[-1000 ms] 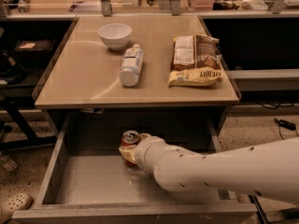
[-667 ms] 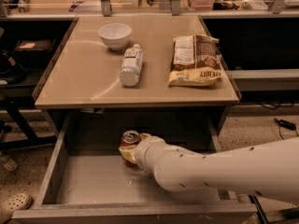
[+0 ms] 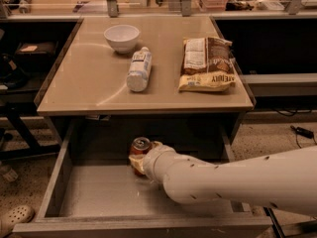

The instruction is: Place coke can into top drawer

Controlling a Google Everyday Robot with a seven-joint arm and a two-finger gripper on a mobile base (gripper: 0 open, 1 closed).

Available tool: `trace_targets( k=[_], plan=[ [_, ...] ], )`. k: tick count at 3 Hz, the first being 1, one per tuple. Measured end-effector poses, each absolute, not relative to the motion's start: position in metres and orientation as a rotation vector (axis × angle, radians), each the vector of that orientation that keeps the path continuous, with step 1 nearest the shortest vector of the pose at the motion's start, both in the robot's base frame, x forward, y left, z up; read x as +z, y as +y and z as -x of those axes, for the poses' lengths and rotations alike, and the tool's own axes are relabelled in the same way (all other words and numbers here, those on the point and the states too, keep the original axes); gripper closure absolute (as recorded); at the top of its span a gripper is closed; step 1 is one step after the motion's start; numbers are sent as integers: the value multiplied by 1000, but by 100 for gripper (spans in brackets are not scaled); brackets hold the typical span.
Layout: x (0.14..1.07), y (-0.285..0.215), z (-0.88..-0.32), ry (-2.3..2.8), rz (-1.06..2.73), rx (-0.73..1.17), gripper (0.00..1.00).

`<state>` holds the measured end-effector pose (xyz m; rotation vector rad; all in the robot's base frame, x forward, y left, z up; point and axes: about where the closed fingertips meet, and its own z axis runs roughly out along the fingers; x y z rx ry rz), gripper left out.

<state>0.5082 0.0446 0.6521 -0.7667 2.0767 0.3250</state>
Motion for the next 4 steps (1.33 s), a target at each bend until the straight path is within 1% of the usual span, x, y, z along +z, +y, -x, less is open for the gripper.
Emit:
trace_targets(
  k=[1, 2, 3, 4],
  plan=[
    [652, 45, -508, 2077, 767, 325, 0],
    [657, 45, -508, 2070, 774, 318, 0],
    [664, 21, -491, 2081, 842, 234, 0],
    [694, -36, -469, 2062, 823, 104, 0]
  ],
)
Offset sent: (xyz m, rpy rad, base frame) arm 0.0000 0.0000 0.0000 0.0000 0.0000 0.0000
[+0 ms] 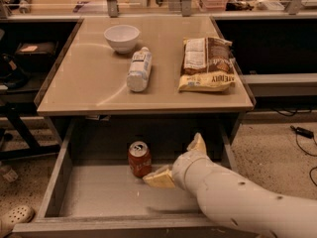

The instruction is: Place coke can into top drawer

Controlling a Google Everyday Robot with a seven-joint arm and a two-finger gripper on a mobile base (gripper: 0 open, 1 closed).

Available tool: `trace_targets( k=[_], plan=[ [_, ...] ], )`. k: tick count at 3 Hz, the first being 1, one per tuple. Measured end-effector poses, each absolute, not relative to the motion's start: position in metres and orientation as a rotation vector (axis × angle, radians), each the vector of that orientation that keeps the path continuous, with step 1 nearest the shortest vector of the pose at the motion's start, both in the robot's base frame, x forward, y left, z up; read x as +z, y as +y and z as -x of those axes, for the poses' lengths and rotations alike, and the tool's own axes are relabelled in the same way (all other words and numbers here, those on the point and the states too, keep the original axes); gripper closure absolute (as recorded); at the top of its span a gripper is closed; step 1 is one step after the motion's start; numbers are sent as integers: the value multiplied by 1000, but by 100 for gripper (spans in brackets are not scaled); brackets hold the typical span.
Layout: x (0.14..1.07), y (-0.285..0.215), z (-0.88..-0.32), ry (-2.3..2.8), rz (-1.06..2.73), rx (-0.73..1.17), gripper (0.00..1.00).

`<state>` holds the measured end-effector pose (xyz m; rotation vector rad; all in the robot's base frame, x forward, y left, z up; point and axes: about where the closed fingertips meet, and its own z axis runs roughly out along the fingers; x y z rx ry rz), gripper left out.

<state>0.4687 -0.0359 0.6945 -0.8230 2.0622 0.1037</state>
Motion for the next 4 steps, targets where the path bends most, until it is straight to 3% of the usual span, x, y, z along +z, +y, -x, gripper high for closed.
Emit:
trace_targets(
  k=[2, 4],
  plan=[
    [748, -42, -455, 2009, 753, 27, 0],
    [810, -96, -463, 1939, 629, -153, 0]
  ],
)
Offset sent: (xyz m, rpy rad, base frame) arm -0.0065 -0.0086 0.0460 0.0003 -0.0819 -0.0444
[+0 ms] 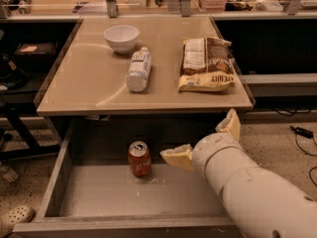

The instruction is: Place coke can into top drawer

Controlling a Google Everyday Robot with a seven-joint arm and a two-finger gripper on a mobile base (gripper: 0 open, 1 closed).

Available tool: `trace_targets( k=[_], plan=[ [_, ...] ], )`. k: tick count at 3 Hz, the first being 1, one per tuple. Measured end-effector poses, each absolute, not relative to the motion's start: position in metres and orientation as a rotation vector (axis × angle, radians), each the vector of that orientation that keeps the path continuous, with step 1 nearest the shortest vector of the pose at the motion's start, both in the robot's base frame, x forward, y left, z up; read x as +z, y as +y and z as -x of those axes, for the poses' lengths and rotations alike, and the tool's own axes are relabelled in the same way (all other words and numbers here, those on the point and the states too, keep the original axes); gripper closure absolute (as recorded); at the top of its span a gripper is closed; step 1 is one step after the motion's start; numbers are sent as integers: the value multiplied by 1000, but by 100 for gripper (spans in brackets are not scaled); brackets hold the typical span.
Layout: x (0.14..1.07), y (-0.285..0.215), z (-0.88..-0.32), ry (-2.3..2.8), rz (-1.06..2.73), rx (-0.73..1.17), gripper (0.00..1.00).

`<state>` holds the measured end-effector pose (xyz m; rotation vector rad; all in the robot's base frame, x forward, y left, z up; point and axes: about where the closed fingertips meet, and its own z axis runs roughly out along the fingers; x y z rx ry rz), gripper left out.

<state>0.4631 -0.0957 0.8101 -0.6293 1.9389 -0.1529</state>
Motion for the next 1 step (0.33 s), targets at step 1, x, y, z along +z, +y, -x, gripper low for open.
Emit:
trace_targets(
  k=[1],
  plan=[
    [810, -102, -462, 1939, 659, -187, 0]
  ],
)
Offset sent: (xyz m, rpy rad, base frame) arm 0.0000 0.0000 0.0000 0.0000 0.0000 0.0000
